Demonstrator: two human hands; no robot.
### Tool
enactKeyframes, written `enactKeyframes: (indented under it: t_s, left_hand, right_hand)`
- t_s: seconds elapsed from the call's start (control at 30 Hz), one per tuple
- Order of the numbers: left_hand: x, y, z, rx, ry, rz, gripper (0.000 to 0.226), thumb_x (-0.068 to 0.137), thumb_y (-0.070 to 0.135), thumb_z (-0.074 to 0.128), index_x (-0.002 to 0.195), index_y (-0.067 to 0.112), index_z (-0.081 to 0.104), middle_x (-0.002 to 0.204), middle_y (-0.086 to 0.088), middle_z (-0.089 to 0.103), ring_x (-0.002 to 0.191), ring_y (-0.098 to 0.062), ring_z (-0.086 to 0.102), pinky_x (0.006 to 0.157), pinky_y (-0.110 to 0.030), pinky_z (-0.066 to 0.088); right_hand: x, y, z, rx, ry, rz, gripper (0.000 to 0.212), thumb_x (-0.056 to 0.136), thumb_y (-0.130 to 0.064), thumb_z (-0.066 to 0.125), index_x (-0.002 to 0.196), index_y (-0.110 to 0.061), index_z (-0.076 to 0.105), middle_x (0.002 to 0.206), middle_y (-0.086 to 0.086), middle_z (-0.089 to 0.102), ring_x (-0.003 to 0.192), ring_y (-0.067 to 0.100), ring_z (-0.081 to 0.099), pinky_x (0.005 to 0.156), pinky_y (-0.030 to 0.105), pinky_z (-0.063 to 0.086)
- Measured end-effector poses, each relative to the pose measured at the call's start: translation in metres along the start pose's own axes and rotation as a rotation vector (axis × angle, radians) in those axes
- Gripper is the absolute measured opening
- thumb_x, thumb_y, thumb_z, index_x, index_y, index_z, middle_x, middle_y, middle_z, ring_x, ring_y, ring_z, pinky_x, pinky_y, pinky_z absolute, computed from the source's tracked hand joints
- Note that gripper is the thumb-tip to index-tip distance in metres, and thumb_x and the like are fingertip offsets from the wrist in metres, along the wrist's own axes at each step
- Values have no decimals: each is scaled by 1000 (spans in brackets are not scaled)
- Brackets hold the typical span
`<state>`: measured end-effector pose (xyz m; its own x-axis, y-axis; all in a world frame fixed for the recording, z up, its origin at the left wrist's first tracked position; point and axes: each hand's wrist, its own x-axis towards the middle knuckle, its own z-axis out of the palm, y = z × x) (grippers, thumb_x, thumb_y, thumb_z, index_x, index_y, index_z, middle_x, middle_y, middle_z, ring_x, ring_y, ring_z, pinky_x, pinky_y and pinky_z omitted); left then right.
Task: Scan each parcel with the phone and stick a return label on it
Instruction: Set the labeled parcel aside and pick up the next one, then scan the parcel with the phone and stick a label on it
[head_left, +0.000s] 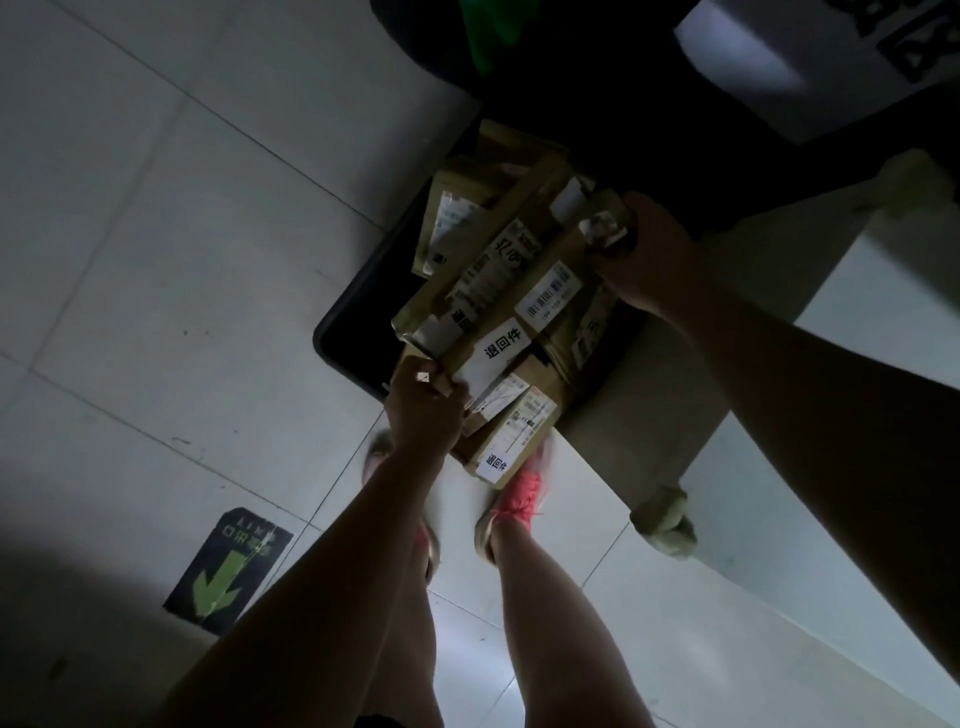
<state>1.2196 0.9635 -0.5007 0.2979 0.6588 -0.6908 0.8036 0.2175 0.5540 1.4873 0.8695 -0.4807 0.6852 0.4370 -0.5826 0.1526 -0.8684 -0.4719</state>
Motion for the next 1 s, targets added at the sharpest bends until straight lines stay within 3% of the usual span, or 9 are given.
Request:
enactKeyframes:
  t_s: [0.1, 0.2, 0.3, 0.4, 0.5, 0.63, 0.7, 0.8, 1.0]
  left_hand:
    - [0, 4, -4, 107, -62, 20, 35, 86, 20, 78, 114, 14, 59, 110, -3, 71, 95, -20, 71, 78, -40, 61]
    - [-5, 20, -17, 233, -148, 49, 48, 85, 21, 77, 126, 10, 55, 117, -9, 68, 100, -27, 69, 84, -46, 60]
    - [-17, 43, -40, 423, -169, 144, 47, 91, 24, 68, 134, 12, 51, 120, -12, 63, 101, -26, 65, 82, -44, 59]
    - [-40, 72, -74, 657, -112, 351, 48, 96, 28, 63, 139, 13, 47, 124, -13, 57, 96, -20, 58, 74, -31, 48]
    - [-79, 126, -102, 809, -66, 630, 47, 95, 36, 60, 134, 10, 52, 115, -17, 61, 98, -32, 64, 75, -38, 51]
    - [-149, 213, -127, 1088, -12, 896, 60, 83, 34, 74, 135, 13, 52, 119, -14, 61, 103, -35, 62, 81, -44, 50]
    - [-191, 250, -131, 1111, -11, 1044, 54, 79, 24, 77, 128, 10, 59, 114, -16, 64, 100, -37, 63, 78, -44, 49]
    - [-254, 291, -129, 1159, 18, 1229, 37, 83, 23, 69, 116, 11, 63, 106, -14, 63, 95, -35, 62, 72, -41, 48]
    - [-368, 329, -90, 1226, 57, 1464, 45, 90, 36, 61, 130, 17, 56, 121, -8, 61, 111, -29, 58, 80, -39, 48]
  right_hand:
    - [-2, 3, 1, -36, 5, 13, 80, 83, -37, 80, 150, -21, 39, 145, 7, 51, 132, 25, 51, 103, 34, 44]
    - [-17, 1, -3, -56, -12, 19, 88, 83, -46, 77, 154, -20, 32, 150, 8, 46, 137, 27, 47, 110, 46, 44]
    - [-45, -9, -14, -110, 33, 60, 84, 86, -33, 76, 154, -13, 31, 151, 14, 42, 138, 32, 44, 111, 49, 42]
    - [-94, -37, -33, -268, 23, 58, 58, 94, -20, 66, 144, -1, 43, 142, 20, 51, 131, 35, 48, 108, 40, 41]
    - [-155, -62, -69, -251, 79, 120, 40, 94, -21, 62, 132, -9, 56, 128, 15, 61, 121, 33, 57, 91, 32, 45]
    - [-240, -88, -127, -340, 131, 145, 43, 93, -32, 58, 134, -20, 53, 131, 9, 56, 123, 30, 55, 95, 39, 46]
    - [-285, -95, -158, -372, 169, 147, 40, 94, -35, 56, 131, -21, 55, 125, 8, 59, 120, 30, 57, 93, 41, 47]
    - [-355, -94, -198, -359, 279, 155, 44, 94, -44, 59, 133, -25, 54, 127, 4, 57, 123, 26, 54, 97, 40, 44]
    - [-475, -55, -252, -215, 471, 225, 47, 94, -46, 61, 137, -28, 52, 132, 1, 57, 125, 24, 54, 95, 37, 46]
